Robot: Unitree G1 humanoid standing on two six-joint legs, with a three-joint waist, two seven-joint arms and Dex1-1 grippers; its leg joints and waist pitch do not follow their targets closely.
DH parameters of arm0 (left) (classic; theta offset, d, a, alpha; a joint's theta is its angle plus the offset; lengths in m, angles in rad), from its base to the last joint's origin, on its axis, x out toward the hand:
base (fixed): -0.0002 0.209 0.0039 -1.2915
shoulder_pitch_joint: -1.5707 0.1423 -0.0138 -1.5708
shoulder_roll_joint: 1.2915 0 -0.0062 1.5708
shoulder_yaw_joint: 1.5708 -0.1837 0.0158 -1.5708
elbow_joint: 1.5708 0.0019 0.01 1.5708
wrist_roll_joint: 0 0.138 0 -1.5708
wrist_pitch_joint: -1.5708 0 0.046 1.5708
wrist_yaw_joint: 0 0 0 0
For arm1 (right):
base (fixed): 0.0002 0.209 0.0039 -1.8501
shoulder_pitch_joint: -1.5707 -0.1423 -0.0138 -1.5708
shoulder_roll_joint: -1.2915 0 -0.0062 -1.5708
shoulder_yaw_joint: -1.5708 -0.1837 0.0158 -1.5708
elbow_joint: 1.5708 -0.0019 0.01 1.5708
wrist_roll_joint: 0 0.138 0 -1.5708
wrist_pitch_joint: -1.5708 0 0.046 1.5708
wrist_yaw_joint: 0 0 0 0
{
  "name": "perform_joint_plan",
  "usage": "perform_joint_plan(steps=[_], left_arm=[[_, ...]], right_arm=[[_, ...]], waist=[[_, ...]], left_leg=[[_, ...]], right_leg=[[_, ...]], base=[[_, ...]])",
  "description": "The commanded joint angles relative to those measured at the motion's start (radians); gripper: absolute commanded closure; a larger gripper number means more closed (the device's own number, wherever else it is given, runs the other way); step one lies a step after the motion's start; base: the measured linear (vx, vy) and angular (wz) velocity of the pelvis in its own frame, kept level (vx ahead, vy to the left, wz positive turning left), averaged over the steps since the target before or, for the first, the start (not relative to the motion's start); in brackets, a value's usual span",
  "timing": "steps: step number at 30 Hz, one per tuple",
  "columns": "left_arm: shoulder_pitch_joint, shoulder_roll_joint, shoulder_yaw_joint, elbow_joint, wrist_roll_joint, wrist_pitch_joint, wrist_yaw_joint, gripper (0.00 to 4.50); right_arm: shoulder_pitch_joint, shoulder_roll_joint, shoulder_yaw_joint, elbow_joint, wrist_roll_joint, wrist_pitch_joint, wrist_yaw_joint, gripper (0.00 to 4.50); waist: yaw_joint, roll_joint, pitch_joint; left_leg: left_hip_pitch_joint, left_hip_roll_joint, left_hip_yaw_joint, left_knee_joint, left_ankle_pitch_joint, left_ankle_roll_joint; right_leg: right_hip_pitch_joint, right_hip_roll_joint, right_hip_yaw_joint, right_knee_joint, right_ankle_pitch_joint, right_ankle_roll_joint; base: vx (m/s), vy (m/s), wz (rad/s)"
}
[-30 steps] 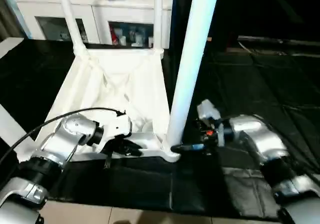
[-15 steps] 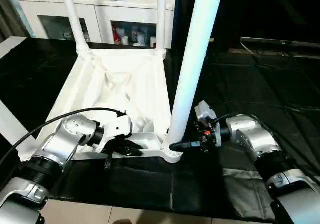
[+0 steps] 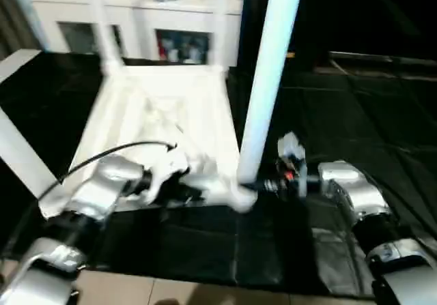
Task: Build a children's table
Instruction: Rotate leg to tighten
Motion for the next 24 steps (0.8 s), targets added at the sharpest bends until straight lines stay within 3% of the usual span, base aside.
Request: perform_joint_plan(steps=[1,4,5,8,10,11,14,16,24], left_arm=[[-0.072,-0.095,0.047,0.0,-0.007,0.03,0.184,4.5],[-0.097,-0.152,0.061,0.022,0.003,0.048,0.268,4.5],[-0.107,-0.169,0.058,0.033,0.016,0.048,0.298,4.5],[-0.118,-0.184,0.05,0.046,0.03,0.04,0.322,4.5],[-0.113,-0.167,0.041,0.034,0.034,0.034,0.295,4.5],[-0.11,-0.161,0.04,0.03,0.039,0.039,0.288,4.5],[-0.095,-0.123,0.031,0.023,0.056,0.043,0.25,4.5],[-0.086,-0.109,0.03,0.021,0.058,0.034,0.234,4.5],[-0.025,-0.016,0.007,0.007,0.049,-0.034,0.101,4.5]], right_arm=[[-0.019,0.121,0.059,0.036,-0.035,0.066,-0.128,2.52],[-0.056,0.181,0.041,0.08,-0.053,0.066,-0.25,2.52],[-0.073,0.206,0.035,0.095,-0.057,0.069,-0.291,2.52],[-0.104,0.238,0.038,0.128,-0.076,0.063,-0.349,2.52],[-0.096,0.244,0.042,0.115,-0.077,0.052,-0.325,2.52],[-0.09,0.249,0.038,0.105,-0.076,0.05,-0.326,1.97],[-0.07,0.244,0.035,0.08,-0.085,0.034,-0.309,1.81],[-0.062,0.236,0.036,0.077,-0.093,0.016,-0.299,1.47],[-0.025,0.131,0.021,0.051,-0.068,-0.075,-0.173,0.87]], waist=[[-0.004,0.001,-0.062],[-0.016,0.001,-0.065],[-0.016,0.0,-0.067],[-0.02,0.002,-0.066],[-0.015,-0.001,-0.07],[-0.016,0.0,-0.07],[-0.016,0.0,-0.07],[-0.017,0.001,-0.069],[-0.017,0.001,-0.064]], left_leg=[[0.002,0.027,-0.017,-0.067,-0.216,-0.002],[0.006,0.023,-0.015,-0.062,-0.218,0.001],[-0.001,0.026,-0.016,-0.064,-0.199,0.017],[0.001,0.027,-0.015,-0.065,-0.204,0.021],[-0.004,0.03,-0.014,-0.064,-0.173,0.032],[-0.007,0.031,-0.014,-0.064,-0.165,0.036],[-0.009,0.031,-0.013,-0.065,-0.153,0.04],[-0.007,0.03,-0.012,-0.064,-0.158,0.039],[0.0,0.037,-0.013,-0.07,-0.2,0.041]], right_leg=[[0.051,-0.091,0.047,-0.104,-0.459,-0.102],[0.047,-0.09,0.046,-0.11,-0.475,-0.096],[0.051,-0.09,0.049,-0.105,-0.424,-0.103],[0.048,-0.087,0.049,-0.1,-0.392,-0.117],[0.052,-0.09,0.055,-0.088,-0.298,-0.143],[0.055,-0.09,0.055,-0.084,-0.276,-0.152],[0.057,-0.091,0.057,-0.081,-0.256,-0.158],[0.055,-0.092,0.057,-0.084,-0.27,-0.154],[0.051,-0.093,0.06,-0.088,-0.303,-0.157]], base=[[0.0,0.0,0.0],[0.0,0.0,0.0],[0.0,0.0,0.0],[0.0,0.0,0.0],[0.0,0.0,0.0],[0.0,0.0,0.0],[0.0,0.0,0.0],[0.0,0.0,0.0],[0.0,0.0,0.0]])
